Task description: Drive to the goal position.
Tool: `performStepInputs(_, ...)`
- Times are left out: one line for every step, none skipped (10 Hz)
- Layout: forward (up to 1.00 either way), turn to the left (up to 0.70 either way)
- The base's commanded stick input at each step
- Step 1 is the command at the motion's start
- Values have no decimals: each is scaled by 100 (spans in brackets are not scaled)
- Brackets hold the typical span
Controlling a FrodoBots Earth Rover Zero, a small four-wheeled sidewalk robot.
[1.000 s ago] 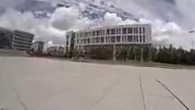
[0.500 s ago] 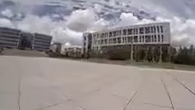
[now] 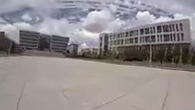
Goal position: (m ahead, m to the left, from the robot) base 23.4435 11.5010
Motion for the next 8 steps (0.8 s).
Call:
performStepInputs(100, 40)
performStepInputs(100, 40)
performStepInputs(100, 40)
performStepInputs(100, 40)
performStepInputs(100, 40)
performStepInputs(100, 40)
performStepInputs(100, 40)
performStepInputs(100, 40)
